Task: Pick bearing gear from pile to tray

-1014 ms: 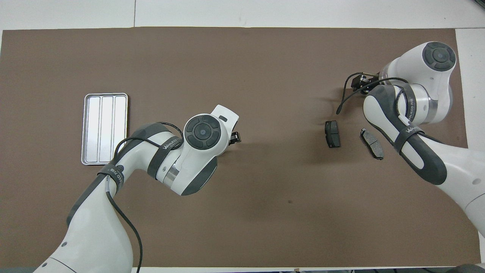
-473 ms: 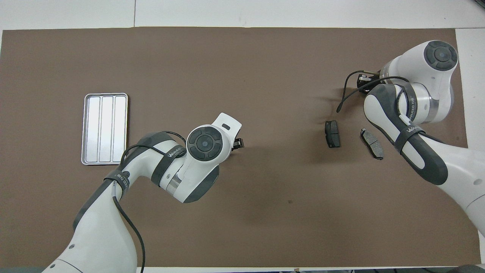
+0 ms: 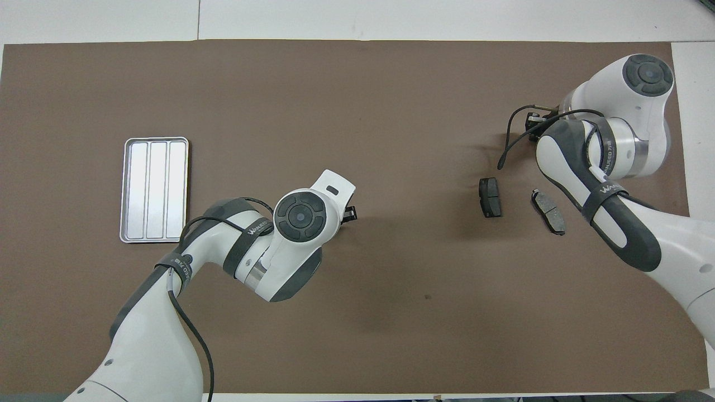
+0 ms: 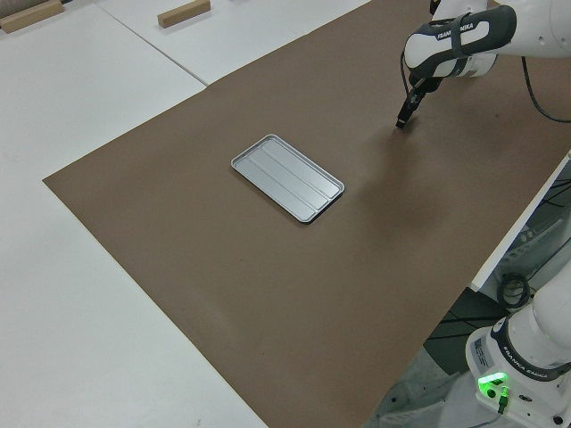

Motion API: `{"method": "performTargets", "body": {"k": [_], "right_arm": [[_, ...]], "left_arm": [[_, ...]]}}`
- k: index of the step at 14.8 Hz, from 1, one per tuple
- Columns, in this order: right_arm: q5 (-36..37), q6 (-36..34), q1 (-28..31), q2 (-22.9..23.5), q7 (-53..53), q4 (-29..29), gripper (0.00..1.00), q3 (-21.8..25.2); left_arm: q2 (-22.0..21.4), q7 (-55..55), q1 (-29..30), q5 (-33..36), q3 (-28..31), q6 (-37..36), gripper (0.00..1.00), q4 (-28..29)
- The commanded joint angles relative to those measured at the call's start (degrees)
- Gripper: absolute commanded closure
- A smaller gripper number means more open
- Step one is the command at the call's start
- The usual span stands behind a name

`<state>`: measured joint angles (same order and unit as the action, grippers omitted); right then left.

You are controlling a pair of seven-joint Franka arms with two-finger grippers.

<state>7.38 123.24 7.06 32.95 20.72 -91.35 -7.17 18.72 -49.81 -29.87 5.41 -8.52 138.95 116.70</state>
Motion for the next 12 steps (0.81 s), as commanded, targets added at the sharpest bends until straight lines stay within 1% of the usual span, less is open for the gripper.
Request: {"method": "performTargets", "body": {"k": [1,2,4,5,7,9,10,11,12], "right_arm": [[0.5,-9.5,0.1,-1.6,-0.8,5.0,1.00,-0.9],[0.7,-11.3,0.0,-3.1,-1.5,5.0,1.00,-1.0],[1.0,-15.7,-1.9,-6.6,-2.9,5.0,1.00,-1.0],[1.0,-18.4,-2.4,-8.3,-2.9,5.3,1.00,-1.0],[0.7,-23.2,-4.1,-11.7,-2.8,5.4,1.00,-1.1],[0.4,-27.6,-5.3,-15.3,-2.3,5.4,1.00,-1.1],[-0.2,-29.4,-7.0,-16.9,-1.6,5.5,1.00,-1.1],[-0.6,-31.4,-9.1,-18.6,1.3,5.5,1.00,-1.1],[-1.5,-33.0,-11.2,-19.8,7.2,5.5,1.00,-1.2]], "left_arm": [[-1.8,-0.6,-0.8,-0.5,0.7,1.8,0.89,2.3],[-1.6,-0.9,-0.8,-0.5,0.7,1.8,1.00,2.0],[-1.5,-0.5,-0.7,-0.4,0.9,-0.7,1.00,-0.7],[-1.7,0.3,-0.2,0.0,1.0,-4.7,1.00,-3.6],[-3.5,6.5,1.8,-0.2,1.0,-16.8,1.00,-12.2],[-5.7,14.0,6.8,-0.5,0.8,-29.0,1.00,-21.1],[-6.7,19.3,9.9,-0.6,0.8,-33.7,1.00,-23.9],[-7.6,25.6,13.9,-0.9,0.8,-37.2,1.00,-25.4],[-8.4,32.1,17.9,-2.4,1.0,-39.1,1.00,-26.1]]}}
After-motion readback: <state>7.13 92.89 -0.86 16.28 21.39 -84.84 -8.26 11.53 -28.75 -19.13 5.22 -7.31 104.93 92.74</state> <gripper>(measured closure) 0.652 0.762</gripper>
